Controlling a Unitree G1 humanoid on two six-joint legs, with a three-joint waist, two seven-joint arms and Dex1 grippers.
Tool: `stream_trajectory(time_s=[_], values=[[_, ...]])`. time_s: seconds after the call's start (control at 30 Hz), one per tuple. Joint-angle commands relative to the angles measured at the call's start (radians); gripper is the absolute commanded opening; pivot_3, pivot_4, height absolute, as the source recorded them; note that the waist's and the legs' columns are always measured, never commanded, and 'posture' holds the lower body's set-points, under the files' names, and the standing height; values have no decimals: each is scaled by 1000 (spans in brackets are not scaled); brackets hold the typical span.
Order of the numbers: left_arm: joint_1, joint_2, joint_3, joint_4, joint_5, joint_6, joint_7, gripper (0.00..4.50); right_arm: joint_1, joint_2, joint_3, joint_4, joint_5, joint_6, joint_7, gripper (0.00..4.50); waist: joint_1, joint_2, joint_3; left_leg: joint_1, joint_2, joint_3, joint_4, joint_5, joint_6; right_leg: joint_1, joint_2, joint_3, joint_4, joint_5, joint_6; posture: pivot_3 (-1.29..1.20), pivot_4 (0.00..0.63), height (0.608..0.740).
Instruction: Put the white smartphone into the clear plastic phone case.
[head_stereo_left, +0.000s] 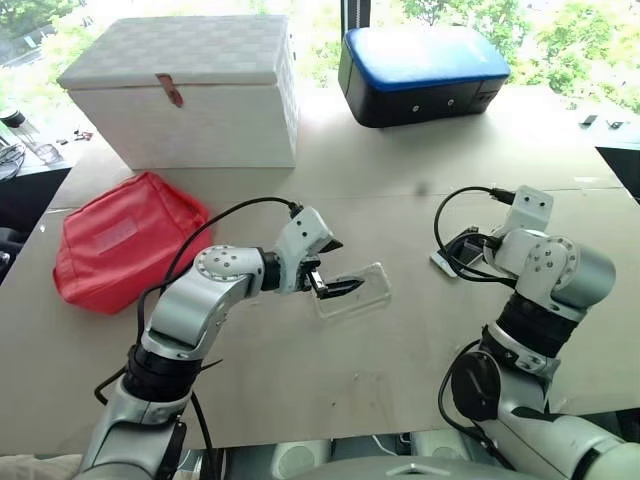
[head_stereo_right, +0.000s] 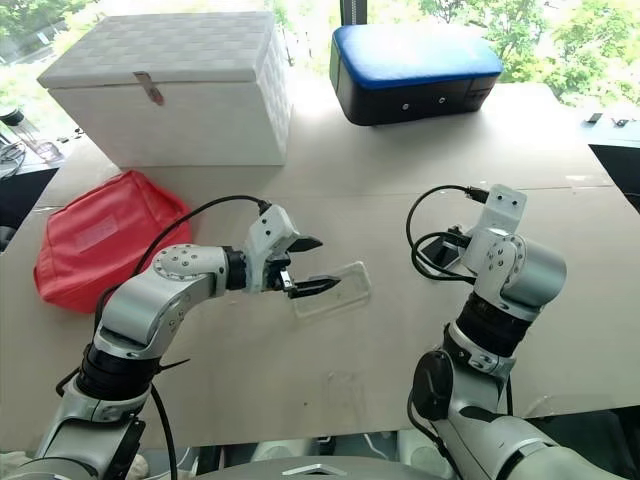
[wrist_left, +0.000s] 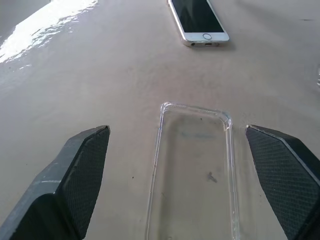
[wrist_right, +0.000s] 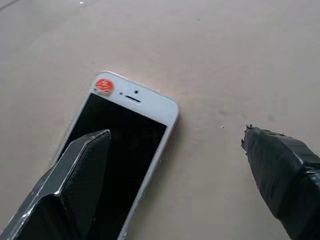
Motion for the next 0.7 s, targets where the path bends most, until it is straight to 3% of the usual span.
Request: stream_trajectory(time_s=[0.03,0.3,0.7], values=[[8,11,-1,-27,-8,-24,5,4408,-79,134,-28,1,-24,6,-20,4500,-5,0,0,0,0,0,0,0,0,0,0,0,0,0,0,0,150,740],[16,20,-4,-25,-17,-29,15,4408,-172,208,-113,80,4,6,-9,4500,-20,0,0,0,1,0,-1,0,1,-1,0,1,3,0,0,0,150,740],[33,19,5,-33,-31,-19,34,4408,-283,203,-158,177,53,6,0,4500,-28,1,0,0,1,0,-1,0,1,-2,0,1,2,0,0,0,150,740]])
